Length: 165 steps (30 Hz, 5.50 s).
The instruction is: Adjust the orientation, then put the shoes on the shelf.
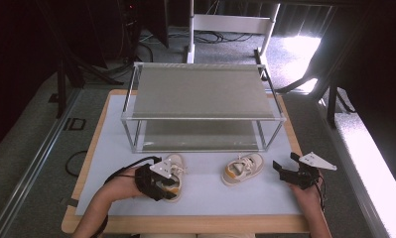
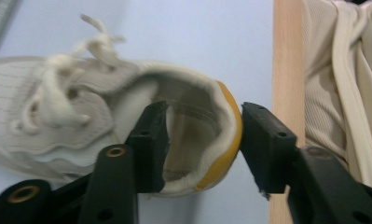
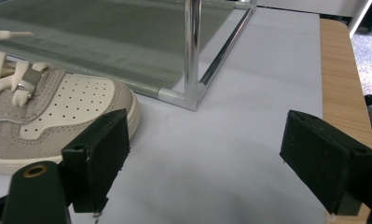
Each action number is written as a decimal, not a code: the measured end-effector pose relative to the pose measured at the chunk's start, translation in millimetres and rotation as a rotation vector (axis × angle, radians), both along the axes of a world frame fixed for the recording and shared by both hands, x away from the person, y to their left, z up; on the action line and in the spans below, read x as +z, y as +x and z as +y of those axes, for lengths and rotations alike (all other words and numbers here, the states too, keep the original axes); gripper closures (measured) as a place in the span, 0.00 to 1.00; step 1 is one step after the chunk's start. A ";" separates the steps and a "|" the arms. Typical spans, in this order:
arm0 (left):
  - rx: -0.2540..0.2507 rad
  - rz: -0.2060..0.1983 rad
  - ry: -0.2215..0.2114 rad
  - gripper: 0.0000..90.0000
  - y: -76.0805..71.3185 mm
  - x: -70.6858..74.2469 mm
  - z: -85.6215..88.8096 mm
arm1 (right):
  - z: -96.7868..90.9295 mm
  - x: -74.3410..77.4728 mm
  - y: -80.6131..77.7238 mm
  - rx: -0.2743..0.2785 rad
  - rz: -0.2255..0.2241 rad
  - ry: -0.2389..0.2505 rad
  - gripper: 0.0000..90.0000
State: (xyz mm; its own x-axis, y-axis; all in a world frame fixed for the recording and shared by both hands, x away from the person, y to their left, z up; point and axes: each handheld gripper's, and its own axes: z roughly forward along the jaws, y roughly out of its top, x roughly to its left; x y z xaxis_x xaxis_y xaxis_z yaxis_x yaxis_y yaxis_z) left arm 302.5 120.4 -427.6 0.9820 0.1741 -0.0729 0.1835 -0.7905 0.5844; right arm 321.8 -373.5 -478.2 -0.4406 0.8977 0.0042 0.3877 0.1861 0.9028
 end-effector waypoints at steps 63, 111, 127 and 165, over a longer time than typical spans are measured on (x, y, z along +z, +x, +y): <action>0.220 -0.036 -0.215 0.42 -31.6 -3.6 77.1 | 145.4 47.0 -22.9 0.447 0.162 -0.066 0.51; 0.987 -0.475 -0.457 0.09 -32.7 -46.1 127.1 | 196.7 48.9 -27.8 1.113 0.304 -0.401 0.86; 0.954 -0.422 -0.445 0.09 -30.6 -49.5 121.7 | 184.2 47.4 -20.0 1.092 0.349 -0.297 0.74; 0.708 -0.191 -0.361 0.21 -31.1 -18.0 37.0 | 162.7 41.7 -64.5 0.274 0.186 -0.096 0.48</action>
